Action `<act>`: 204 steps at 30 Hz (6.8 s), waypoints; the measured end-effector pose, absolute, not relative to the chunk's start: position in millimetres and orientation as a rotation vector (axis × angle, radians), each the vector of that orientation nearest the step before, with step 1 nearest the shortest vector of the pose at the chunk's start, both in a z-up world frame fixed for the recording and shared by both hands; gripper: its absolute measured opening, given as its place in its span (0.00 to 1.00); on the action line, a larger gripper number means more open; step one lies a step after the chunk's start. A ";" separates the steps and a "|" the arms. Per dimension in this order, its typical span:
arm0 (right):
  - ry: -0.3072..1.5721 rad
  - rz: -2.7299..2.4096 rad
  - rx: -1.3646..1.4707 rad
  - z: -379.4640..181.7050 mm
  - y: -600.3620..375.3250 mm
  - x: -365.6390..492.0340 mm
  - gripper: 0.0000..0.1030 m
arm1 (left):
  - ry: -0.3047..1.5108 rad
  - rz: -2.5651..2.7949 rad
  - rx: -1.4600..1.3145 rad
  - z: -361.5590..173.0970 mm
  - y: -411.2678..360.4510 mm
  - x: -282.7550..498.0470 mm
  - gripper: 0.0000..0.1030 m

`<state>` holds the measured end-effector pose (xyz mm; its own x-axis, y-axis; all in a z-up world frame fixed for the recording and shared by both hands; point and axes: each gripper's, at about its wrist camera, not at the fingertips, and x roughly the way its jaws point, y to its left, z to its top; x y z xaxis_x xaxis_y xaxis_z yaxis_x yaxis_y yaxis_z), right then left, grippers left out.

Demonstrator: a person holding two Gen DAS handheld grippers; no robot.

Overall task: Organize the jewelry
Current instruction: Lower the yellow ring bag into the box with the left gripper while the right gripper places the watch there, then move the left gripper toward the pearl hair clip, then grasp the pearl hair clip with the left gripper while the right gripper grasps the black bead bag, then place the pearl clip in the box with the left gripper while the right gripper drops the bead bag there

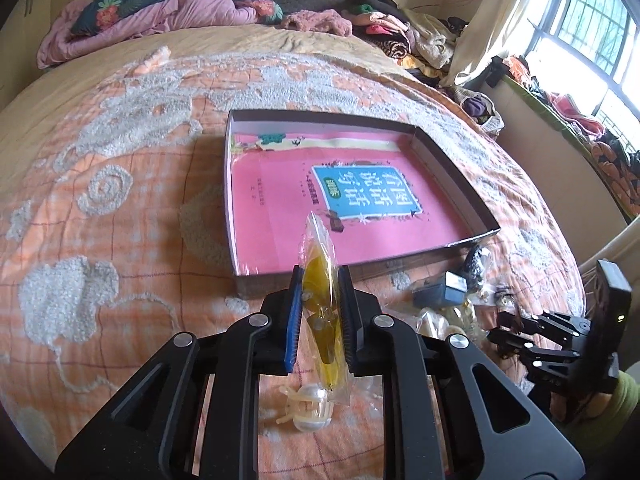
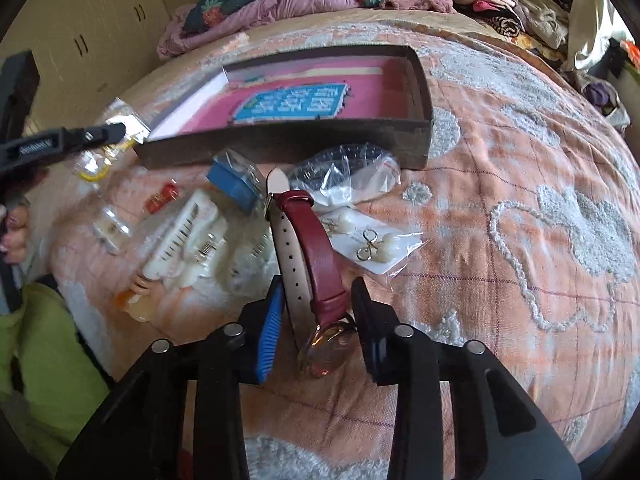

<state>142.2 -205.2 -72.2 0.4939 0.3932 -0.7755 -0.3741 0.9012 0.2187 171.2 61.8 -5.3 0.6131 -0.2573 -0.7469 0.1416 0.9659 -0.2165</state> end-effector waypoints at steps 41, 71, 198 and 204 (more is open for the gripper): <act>0.863 0.433 0.079 -31.0 -165.2 288.2 0.16 | 0.918 -0.158 -0.122 -27.2 43.3 252.3 0.10; 0.786 0.301 0.203 -10.5 -234.1 242.1 0.71 | 0.871 -0.064 -0.083 -8.2 48.9 251.6 0.61; 0.725 0.365 0.198 -17.7 -228.5 174.6 0.59 | 0.768 -0.123 -0.116 -21.4 54.7 122.7 0.29; 0.697 0.362 0.174 -8.2 -229.5 178.8 0.59 | 0.738 -0.129 -0.112 -9.4 50.5 141.2 0.29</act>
